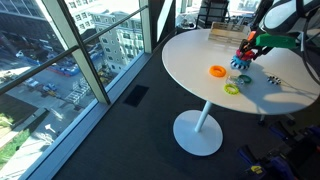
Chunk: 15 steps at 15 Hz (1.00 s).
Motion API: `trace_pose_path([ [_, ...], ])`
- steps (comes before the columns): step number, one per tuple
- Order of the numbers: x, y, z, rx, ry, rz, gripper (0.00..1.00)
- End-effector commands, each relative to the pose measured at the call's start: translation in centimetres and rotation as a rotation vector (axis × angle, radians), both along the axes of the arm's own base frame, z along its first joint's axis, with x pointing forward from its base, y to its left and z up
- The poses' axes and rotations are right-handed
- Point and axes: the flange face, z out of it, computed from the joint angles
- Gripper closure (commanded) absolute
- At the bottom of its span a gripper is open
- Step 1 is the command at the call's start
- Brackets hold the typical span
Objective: Pick up the red ring from the ring holder and put it on the table
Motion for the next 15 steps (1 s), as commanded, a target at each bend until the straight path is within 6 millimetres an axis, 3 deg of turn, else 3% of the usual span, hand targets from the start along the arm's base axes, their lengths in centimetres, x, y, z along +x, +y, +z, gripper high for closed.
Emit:
trace_pose_path([
  [1,-1.1,-0.3,1.9,-0.004,-0.02,-0.015,0.58],
  [15,-2.8,0.1,9.3,-0.033,-0.122,-0.044,0.58],
])
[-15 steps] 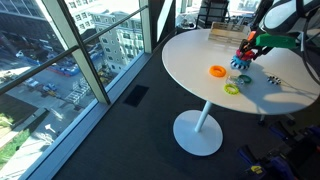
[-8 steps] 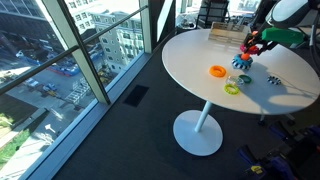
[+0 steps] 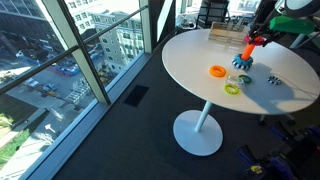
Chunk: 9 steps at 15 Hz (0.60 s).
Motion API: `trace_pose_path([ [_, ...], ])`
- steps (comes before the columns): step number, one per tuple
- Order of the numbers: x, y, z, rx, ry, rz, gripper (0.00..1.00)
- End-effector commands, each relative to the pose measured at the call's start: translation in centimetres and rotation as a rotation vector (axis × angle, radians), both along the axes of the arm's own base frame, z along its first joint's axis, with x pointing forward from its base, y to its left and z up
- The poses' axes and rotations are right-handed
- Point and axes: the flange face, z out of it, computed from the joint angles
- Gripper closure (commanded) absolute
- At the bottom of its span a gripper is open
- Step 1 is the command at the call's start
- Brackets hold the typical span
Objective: Pick up the red ring from the ring holder and put it on the table
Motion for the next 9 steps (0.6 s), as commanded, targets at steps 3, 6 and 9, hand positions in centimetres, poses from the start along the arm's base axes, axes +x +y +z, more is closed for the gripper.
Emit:
trace_pose_path([
  [3,-1.3,0.7,3.8,-0.013,-0.054,-0.026,0.58],
  [6,-1.6,1.3,5.5,-0.02,-0.084,-0.023,0.58],
  [9,-1.8,2.4,7.0,-0.011,-0.112,0.006,0.58],
])
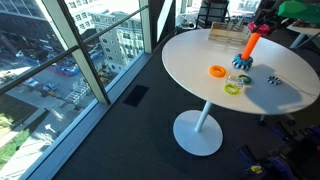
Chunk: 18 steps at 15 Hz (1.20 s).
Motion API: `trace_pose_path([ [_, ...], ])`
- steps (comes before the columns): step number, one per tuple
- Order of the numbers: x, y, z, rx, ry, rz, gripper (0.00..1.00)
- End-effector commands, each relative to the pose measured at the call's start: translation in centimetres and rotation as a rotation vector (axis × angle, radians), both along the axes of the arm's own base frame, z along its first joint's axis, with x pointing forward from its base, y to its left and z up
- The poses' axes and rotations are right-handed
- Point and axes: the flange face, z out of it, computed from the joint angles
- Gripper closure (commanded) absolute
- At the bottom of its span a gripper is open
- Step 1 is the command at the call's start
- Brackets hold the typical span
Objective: Pick up the red ring from the ring holder and put it on the table
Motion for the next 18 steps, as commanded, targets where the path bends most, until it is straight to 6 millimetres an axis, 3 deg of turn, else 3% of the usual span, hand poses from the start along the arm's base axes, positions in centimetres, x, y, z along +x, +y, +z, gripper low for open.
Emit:
trace_pose_path([
  [1,-1.0,1.8,2.0,0.008,-0.03,0.028,0.58],
  [5,-1.1,4.3,2.3,0.024,-0.033,0.093,0.58],
  [8,-1.1,5.6,1.2,0.038,-0.013,0.133,0.58],
  [18,-2.0,5.5,-5.7,0.093,0.148,0.171,0.58],
])
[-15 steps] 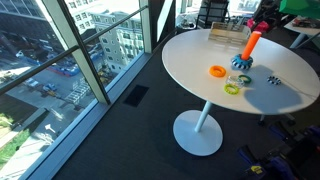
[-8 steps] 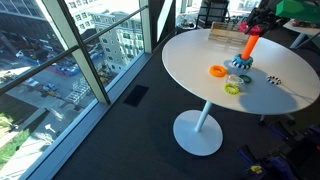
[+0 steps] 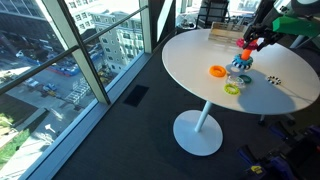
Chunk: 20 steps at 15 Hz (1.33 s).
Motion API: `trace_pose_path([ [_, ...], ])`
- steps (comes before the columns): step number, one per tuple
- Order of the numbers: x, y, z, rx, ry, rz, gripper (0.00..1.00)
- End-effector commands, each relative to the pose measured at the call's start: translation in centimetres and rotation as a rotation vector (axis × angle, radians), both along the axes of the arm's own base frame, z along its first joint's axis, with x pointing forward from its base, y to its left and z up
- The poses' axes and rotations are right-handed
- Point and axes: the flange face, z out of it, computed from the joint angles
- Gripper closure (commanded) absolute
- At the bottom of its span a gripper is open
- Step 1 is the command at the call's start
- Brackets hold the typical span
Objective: Pick up the red ring from the ring holder and put it on the table
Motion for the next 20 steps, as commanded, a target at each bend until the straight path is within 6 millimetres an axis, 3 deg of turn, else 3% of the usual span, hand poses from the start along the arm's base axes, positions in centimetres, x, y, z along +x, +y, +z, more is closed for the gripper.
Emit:
trace_pose_path([
  [1,-0.2,-0.6,-2.5,0.013,0.065,0.019,0.58],
  [10,-0.9,-1.0,-9.4,0.022,0.218,0.015,0.58],
  [15,-1.1,-1.2,-11.4,0.016,0.258,0.009,0.58],
  [16,-1.2,-1.3,-11.2,0.013,0.26,0.008,0.26],
  [17,-1.2,-1.4,-11.2,0.01,0.262,0.008,0.09],
  [18,-1.3,-1.5,-11.1,0.008,0.259,0.007,0.02],
  [20,-1.3,-1.7,-10.6,0.002,0.253,0.008,0.0],
])
